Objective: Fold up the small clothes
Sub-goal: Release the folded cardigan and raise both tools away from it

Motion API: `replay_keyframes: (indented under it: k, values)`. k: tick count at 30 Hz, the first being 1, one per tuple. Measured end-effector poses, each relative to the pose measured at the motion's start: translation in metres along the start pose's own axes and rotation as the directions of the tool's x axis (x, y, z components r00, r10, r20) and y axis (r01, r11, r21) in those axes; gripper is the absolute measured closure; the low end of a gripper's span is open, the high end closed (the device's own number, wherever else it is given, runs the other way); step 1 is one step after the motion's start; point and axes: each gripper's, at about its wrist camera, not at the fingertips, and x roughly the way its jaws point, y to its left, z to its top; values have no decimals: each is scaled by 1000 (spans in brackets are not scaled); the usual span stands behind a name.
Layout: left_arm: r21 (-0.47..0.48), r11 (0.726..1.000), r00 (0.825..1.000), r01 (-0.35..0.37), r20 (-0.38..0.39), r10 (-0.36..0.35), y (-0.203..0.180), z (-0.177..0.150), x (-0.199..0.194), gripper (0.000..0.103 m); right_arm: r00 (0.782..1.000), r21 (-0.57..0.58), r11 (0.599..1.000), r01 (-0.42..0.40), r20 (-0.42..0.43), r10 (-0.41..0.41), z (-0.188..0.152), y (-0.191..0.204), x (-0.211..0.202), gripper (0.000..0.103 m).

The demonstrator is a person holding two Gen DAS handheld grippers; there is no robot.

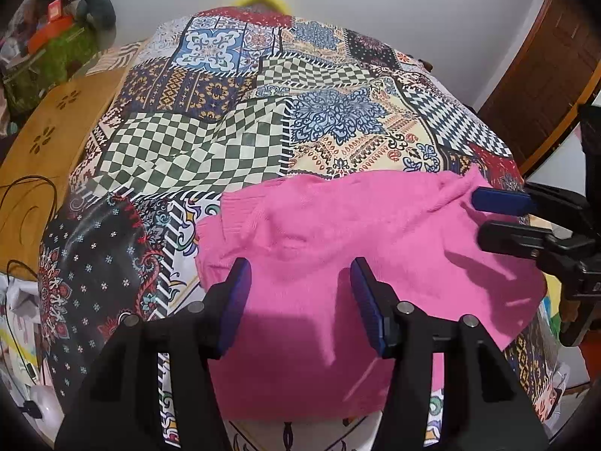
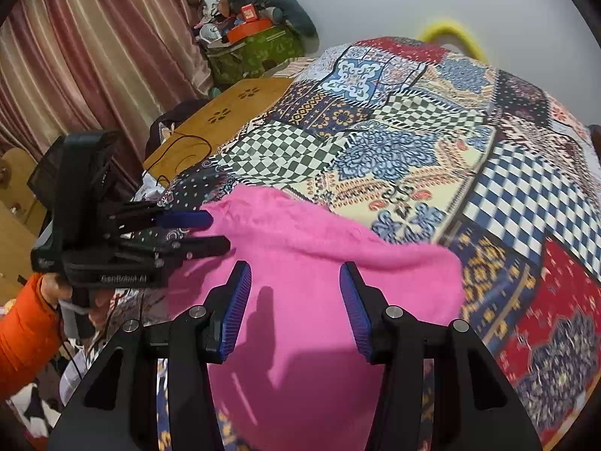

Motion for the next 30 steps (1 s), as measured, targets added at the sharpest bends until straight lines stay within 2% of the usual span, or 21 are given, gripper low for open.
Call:
replay_keyframes:
  k: [7,10,14,19,21,23,27,30]
  values:
    - [5,1000,1000,-27,-12,27,3,-1,13,49,995,22,996,89,-37,-88,1,-24,23,58]
    - [-1,999,999,-37,-3,37,4,2,7,49,985,33,985,170,-37,-169,1,-37,17,58]
    - [-9,999,998,-53,45,53,2,6,-18,49,981,103,975,195,-2,-196,1,-46,-15,58]
    - [-27,999,983,-39,178,43,-15,11,-81,49,964,84,975,206,154,-216,2,-16,-89,58]
    - [-16,999,965,-34,259,37,-27,10,-117,49,948,70,975,212,226,-223,2,0,-119,58]
    - [-2,1000,943,-28,332,27,-41,7,-153,49,924,46,974,222,310,-225,0,23,-153,58]
    - [33,999,871,-26,492,6,-71,-10,-228,49,867,15,977,215,458,-198,-10,66,-209,58]
    - [57,998,821,-20,570,-16,-88,-30,-271,49,827,-2,982,190,540,-159,-25,95,-242,58]
